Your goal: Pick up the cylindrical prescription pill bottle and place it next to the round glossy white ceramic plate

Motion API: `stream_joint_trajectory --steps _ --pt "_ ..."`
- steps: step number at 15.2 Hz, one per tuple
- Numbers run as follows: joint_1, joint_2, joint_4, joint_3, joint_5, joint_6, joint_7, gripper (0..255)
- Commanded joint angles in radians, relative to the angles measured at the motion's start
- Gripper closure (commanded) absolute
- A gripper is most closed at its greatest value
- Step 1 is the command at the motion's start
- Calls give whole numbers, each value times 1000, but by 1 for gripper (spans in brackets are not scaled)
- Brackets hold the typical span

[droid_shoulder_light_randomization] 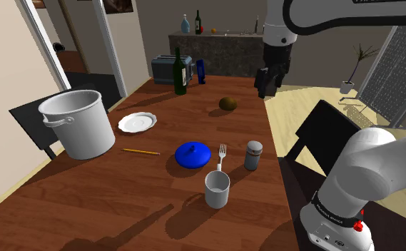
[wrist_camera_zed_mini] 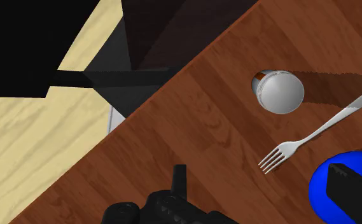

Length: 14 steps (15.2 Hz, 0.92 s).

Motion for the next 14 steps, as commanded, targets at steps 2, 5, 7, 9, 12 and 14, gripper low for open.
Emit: stream_joint_trajectory --steps 2,5,7,9,12,14 --pt "3 -19 -42 4 8 26 12 0" --pt "14 -69 -164 19 33 104 48 0" --pt "24 -98 -242 30 51 158 72 0" --pt "35 -123 -316 44 71 213 97 0" --pt "55 -149 -422 68 104 301 136 0" --pt "72 -158 -489 87 128 364 164 0"
